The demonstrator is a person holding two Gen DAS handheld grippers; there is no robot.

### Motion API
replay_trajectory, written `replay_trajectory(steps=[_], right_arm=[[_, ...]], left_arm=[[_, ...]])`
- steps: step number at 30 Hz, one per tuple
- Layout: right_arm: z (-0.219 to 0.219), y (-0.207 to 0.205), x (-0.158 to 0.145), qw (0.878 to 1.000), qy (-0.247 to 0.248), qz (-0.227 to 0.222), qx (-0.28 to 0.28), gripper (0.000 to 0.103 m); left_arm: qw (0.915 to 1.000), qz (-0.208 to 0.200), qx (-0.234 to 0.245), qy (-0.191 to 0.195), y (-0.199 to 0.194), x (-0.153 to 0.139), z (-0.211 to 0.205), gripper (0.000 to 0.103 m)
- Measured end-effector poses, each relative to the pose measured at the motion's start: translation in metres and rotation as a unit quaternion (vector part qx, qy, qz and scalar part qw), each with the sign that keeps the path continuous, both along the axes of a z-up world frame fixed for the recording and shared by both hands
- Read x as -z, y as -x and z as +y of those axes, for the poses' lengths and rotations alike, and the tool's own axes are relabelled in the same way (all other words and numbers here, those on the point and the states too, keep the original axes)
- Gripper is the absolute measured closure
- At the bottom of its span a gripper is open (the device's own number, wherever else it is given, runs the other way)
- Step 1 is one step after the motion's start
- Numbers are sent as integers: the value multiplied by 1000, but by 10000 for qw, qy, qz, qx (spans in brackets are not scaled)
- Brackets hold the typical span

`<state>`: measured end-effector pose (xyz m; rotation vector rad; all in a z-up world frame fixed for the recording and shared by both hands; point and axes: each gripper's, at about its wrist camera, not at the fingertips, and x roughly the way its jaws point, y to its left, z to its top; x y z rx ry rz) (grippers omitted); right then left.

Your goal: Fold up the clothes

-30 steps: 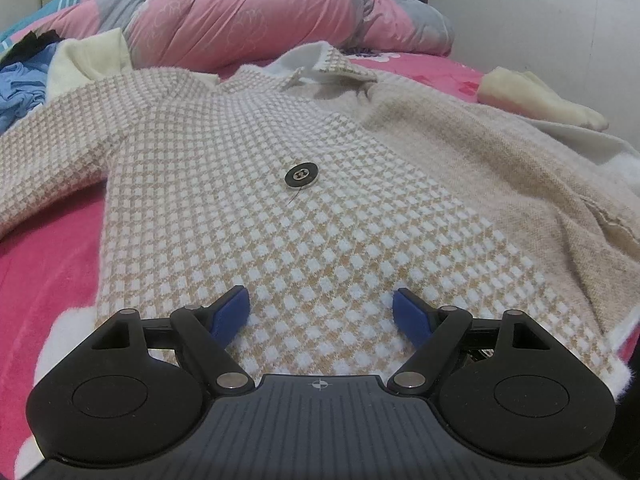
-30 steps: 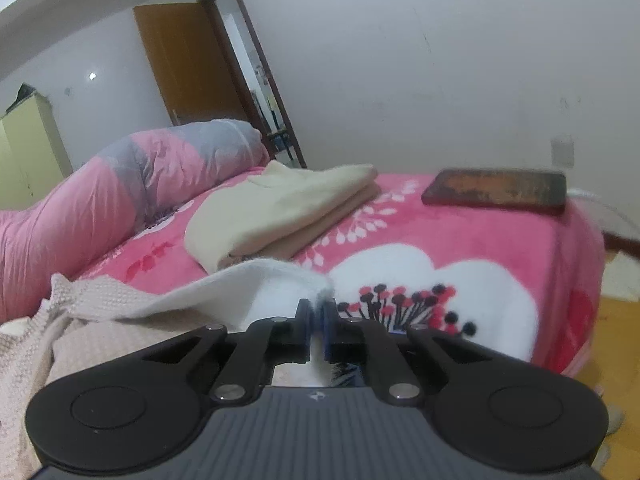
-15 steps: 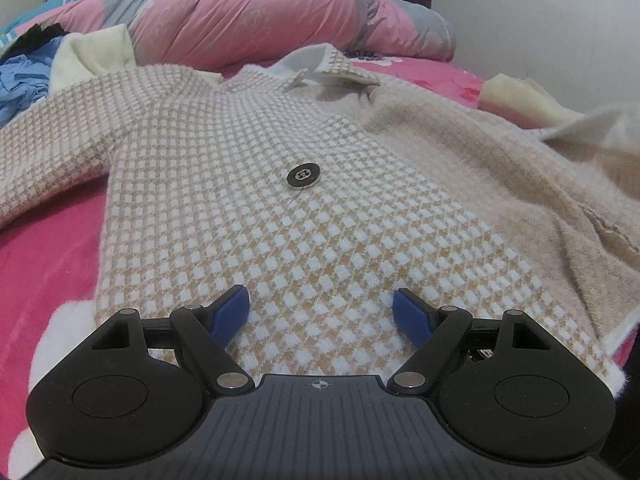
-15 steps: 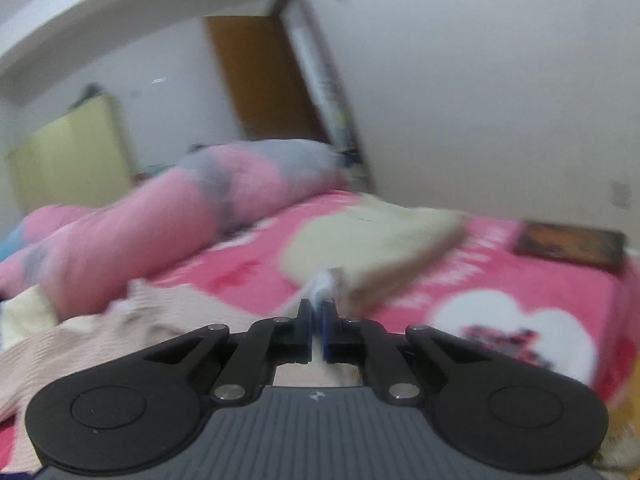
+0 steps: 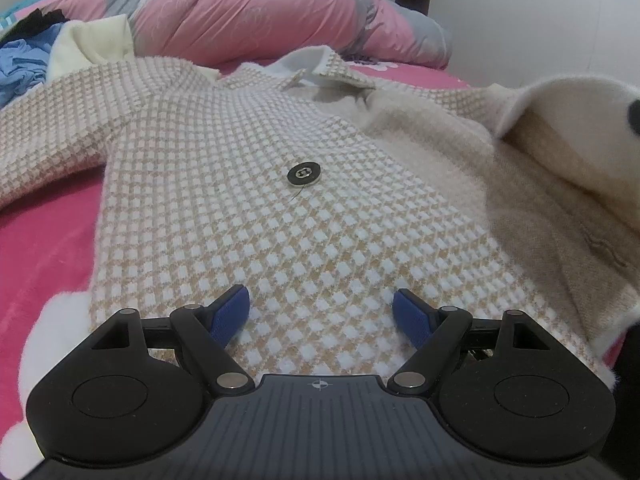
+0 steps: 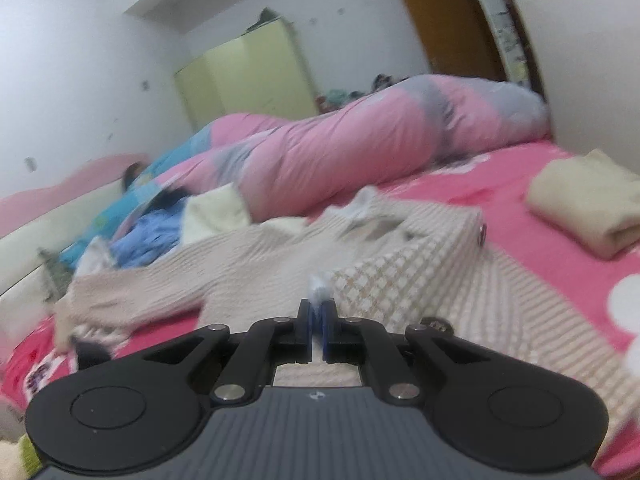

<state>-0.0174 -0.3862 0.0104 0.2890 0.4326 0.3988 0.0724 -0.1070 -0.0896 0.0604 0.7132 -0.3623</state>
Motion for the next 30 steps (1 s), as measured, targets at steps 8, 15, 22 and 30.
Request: replay_trajectory(steps=[8,15,22,30], right_arm=[[-4,8,31,9969,-233,734,-146,99],[-3,22,42,9962,-131,839,-183,99],[6,36,57,9926,484,968,-559,99],[39,47,83,9830,1447,881,-713,96]], left_arm=[[9988,9,-58,480,3,-9,14,24],[9875,275,389,1501,9,-30,24,27],[9635,776,946,2382,10,-32,13,31],[9659,1159,1304,1915,8,-12,-25,37]])
